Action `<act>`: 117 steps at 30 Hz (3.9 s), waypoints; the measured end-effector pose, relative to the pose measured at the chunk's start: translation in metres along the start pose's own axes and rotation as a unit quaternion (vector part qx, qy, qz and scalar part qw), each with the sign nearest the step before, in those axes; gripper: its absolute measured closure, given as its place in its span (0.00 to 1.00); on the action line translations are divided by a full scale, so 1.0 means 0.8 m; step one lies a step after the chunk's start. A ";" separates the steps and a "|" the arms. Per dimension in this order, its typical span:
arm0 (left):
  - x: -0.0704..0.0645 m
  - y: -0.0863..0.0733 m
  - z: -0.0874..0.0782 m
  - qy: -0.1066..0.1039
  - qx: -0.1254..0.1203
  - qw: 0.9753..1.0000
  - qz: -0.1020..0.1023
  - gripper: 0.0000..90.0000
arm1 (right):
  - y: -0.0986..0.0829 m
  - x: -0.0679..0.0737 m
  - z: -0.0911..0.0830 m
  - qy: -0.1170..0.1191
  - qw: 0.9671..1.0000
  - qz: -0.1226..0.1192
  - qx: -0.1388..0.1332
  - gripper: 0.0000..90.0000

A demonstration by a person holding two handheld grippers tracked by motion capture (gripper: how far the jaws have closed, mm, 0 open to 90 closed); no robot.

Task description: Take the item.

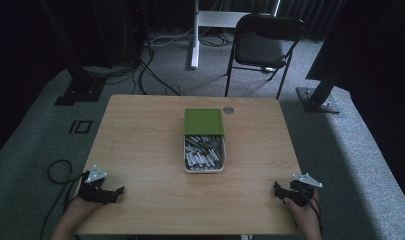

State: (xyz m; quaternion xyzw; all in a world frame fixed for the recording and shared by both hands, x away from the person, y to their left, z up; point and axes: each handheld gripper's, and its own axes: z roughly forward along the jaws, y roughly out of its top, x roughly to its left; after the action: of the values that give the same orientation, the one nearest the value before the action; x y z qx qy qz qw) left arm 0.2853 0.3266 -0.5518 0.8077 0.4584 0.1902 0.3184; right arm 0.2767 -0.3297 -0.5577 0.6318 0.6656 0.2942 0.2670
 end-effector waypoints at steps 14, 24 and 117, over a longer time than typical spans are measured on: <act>0.000 0.000 0.000 0.000 0.000 1.000 0.000 0.02 | 0.034 0.007 -0.008 0.000 1.000 -0.008 -0.028 0.17; 0.000 0.000 0.000 0.000 0.000 1.000 0.000 0.01 | 0.067 0.021 -0.021 0.026 0.998 -0.017 -0.058 0.17; 0.001 0.000 0.000 -0.002 0.001 1.000 0.001 0.01 | 0.120 0.287 0.019 0.156 0.960 -0.227 -0.046 0.85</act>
State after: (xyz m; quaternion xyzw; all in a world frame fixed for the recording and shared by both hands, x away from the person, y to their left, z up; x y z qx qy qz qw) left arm 0.2855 0.3271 -0.5517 0.8088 0.4568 0.1889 0.3185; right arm 0.3397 -0.0970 -0.4941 0.3976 0.8103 0.3515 0.2486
